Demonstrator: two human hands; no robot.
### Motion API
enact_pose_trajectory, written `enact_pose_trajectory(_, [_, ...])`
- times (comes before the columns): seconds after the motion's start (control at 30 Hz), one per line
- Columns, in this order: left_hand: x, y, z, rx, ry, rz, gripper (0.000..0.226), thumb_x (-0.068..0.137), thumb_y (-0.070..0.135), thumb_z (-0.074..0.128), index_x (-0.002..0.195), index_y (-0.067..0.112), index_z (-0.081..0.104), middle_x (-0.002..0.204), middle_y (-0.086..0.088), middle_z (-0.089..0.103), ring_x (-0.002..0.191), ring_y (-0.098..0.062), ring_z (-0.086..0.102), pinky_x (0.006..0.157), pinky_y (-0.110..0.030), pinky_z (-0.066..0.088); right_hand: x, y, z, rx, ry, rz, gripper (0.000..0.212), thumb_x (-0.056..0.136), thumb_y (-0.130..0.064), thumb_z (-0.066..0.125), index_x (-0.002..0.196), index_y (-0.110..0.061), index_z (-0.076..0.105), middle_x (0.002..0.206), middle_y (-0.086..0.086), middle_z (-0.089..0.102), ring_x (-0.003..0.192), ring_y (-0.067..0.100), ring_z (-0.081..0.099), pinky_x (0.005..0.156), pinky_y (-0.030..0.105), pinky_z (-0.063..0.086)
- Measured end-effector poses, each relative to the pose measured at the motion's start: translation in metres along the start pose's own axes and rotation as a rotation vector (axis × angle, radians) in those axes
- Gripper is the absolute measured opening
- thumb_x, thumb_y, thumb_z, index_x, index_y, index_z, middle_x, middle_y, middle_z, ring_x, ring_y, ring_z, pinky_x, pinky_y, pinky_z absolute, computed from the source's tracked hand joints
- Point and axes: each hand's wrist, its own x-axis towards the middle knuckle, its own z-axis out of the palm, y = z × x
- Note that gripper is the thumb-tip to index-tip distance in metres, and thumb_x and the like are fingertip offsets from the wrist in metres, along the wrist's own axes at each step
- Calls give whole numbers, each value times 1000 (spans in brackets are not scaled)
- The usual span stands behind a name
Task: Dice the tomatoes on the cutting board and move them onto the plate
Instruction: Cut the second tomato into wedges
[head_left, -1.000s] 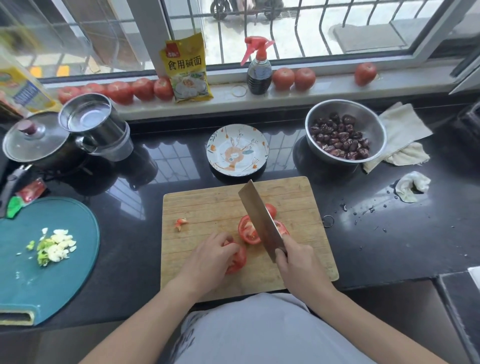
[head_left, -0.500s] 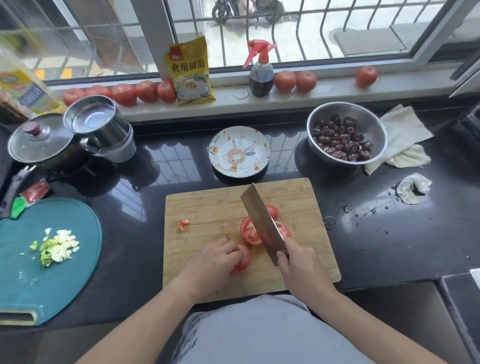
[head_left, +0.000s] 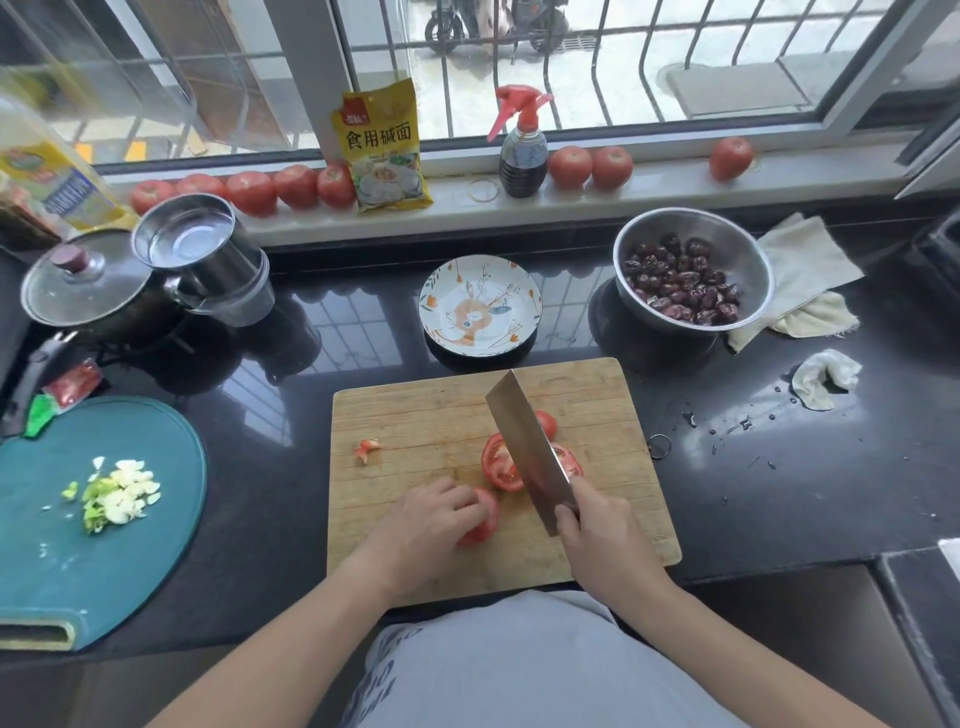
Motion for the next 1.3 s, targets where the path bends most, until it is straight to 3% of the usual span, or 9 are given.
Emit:
enact_pose_trajectory(0.13, [1,3,-2,-99,73,-181,45,72,-1,76,103,29,64,92,13,60,75,-12,57,59,-29,51,-1,1,1,-4,0,14,9,98,-22,45,102,-26,52,65,0,58,56,17,53,52,36,41])
enact_pose_trajectory(0.3, [-1,5,-14,-118,204,-293,46,81,-4,77,121,16,66,110,5,67,78,-22,71,58,-35,59,0,0,0,-15,-14,60,8,98,-23,45,97,-23,53,67,0,60,59,19,56,58,42,47])
enact_pose_trajectory(0.43, [-1,-16,-33,-224,384,-725,15,98,23,72,110,18,65,94,6,70,81,-18,67,70,-36,58,-1,-2,-3,-7,-21,89,12,98,-22,46,86,-26,48,68,-1,58,58,16,55,55,36,44])
enact_pose_trajectory(0.63, [-5,-68,-35,-11,182,-842,15,96,29,72,105,18,73,105,-3,65,100,-22,56,88,-38,50,-6,0,-13,7,23,150,24,99,-20,45,76,-16,41,68,3,55,54,16,44,46,21,36])
enact_pose_trajectory(0.73, [10,-59,-36,-10,250,-733,37,92,35,75,124,16,73,120,-8,61,115,-29,53,100,-48,50,-6,9,-17,75,71,172,24,95,-21,45,73,-17,38,63,4,52,51,20,42,52,35,45])
enact_pose_trajectory(0.87, [69,-5,-29,-436,-89,-638,82,87,51,75,157,33,36,151,2,41,142,-23,41,115,-48,42,-9,17,-21,131,136,201,24,92,-22,46,69,-29,42,58,1,50,51,32,55,53,46,52])
enact_pose_trajectory(0.97, [101,27,-13,-380,-233,-684,99,82,54,77,161,29,23,159,-3,31,146,-27,36,118,-47,38,-9,18,-25,177,172,179,20,92,-21,46,72,-21,42,60,9,51,52,36,53,52,49,51])
enact_pose_trajectory(1.13, [100,25,-22,-293,-84,-748,64,85,36,71,141,19,47,139,-3,49,128,-25,50,101,-40,48,-7,21,-24,153,118,161,18,89,-28,42,76,-16,40,60,11,52,52,37,53,50,49,50])
enact_pose_trajectory(1.3, [28,-51,-80,-503,222,-1106,86,79,26,83,150,13,37,140,-6,51,127,-28,53,106,-45,48,-5,11,-12,51,-191,0,14,90,-27,43,77,-20,43,65,3,50,46,18,45,46,33,40])
